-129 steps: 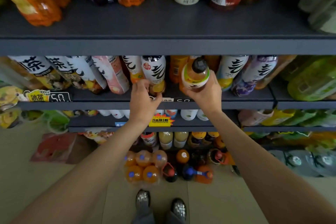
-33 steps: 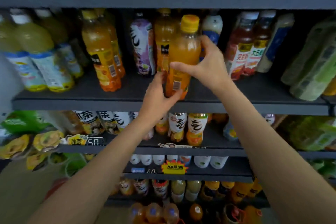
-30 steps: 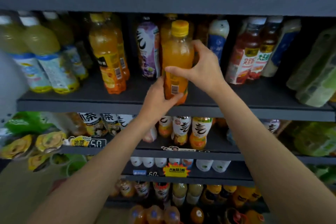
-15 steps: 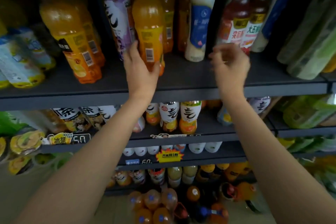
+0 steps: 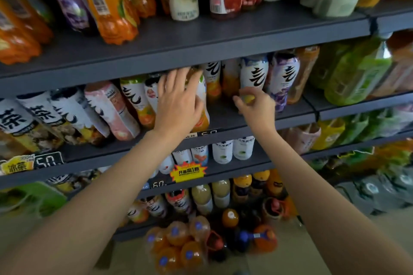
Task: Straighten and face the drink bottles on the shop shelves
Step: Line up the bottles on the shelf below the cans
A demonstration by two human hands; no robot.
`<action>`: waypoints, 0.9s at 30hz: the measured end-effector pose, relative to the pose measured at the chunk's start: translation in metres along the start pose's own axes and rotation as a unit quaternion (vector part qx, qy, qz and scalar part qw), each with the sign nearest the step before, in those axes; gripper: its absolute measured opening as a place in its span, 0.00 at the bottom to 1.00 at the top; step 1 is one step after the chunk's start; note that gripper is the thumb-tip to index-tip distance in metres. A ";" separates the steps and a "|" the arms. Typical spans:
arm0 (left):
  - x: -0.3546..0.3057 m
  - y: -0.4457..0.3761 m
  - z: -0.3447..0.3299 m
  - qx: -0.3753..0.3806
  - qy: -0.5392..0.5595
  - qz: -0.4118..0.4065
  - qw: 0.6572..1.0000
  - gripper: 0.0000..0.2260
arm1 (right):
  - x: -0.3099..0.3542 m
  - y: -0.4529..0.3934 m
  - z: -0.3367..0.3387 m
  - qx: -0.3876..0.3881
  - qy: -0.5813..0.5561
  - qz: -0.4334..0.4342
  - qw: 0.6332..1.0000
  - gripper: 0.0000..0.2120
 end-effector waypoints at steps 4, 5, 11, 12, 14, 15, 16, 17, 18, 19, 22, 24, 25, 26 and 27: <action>0.007 -0.008 -0.012 0.016 -0.050 0.019 0.998 0.24 | 0.000 -0.020 -0.030 0.066 0.049 0.034 0.996 0.29; 0.009 -0.008 -0.016 0.012 -0.060 0.019 0.998 0.24 | 0.002 -0.025 -0.037 0.065 0.043 0.041 0.996 0.30; 0.012 -0.006 -0.023 -0.017 -0.055 0.015 0.998 0.27 | 0.002 -0.036 -0.066 0.044 -0.065 0.007 0.997 0.25; 0.010 -0.005 -0.024 -0.018 -0.047 0.013 0.999 0.28 | 0.003 -0.035 -0.066 0.041 -0.069 0.003 0.997 0.24; 0.006 -0.002 -0.023 -0.023 -0.018 0.013 0.999 0.28 | 0.006 -0.034 -0.059 0.011 -0.076 0.014 0.997 0.23; 0.002 0.001 -0.022 -0.033 -0.003 0.012 0.999 0.26 | 0.008 -0.033 -0.051 -0.018 -0.077 0.026 0.997 0.22; -0.003 0.006 -0.022 -0.045 0.008 0.005 0.999 0.24 | 0.012 -0.031 -0.041 -0.054 -0.076 0.036 0.995 0.23; -0.010 0.011 -0.022 -0.055 0.017 -0.006 0.998 0.22 | 0.015 -0.029 -0.030 -0.091 -0.073 0.048 0.992 0.24; -0.017 0.015 -0.024 -0.059 0.025 -0.021 0.998 0.21 | 0.017 -0.026 -0.018 -0.123 -0.062 0.059 0.989 0.24; -0.025 0.017 -0.026 -0.053 0.034 -0.033 0.997 0.20 | 0.017 -0.022 -0.007 -0.149 -0.044 0.064 0.986 0.24; -0.045 0.010 -0.032 0.003 0.066 -0.033 0.997 0.21 | 0.011 -0.018 0.028 -0.212 -0.006 0.007 0.977 0.27; -0.057 -0.002 -0.038 0.042 0.091 -0.030 0.995 0.23 | -0.002 -0.025 0.052 -0.245 0.000 -0.058 0.968 0.31; -0.063 -0.008 -0.039 0.059 0.101 -0.026 0.993 0.24 | -0.011 -0.032 0.061 -0.233 0.002 -0.092 0.968 0.33; -0.069 -0.015 -0.042 0.076 0.115 -0.010 0.990 0.25 | -0.021 -0.039 0.068 -0.200 -0.003 -0.121 0.972 0.35; -0.075 -0.022 -0.045 0.098 0.139 0.024 0.985 0.26 | -0.030 -0.046 0.071 -0.154 -0.018 -0.142 0.978 0.37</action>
Point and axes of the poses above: each hand's wrist, its own y-axis away from the middle knuckle, its own z-axis out of the back of the hand, x = y × z, the point moved 2 cm from there along -y, towards the middle knuckle, and after that the axes turned 3 degrees about x, right-handed, at the moved point
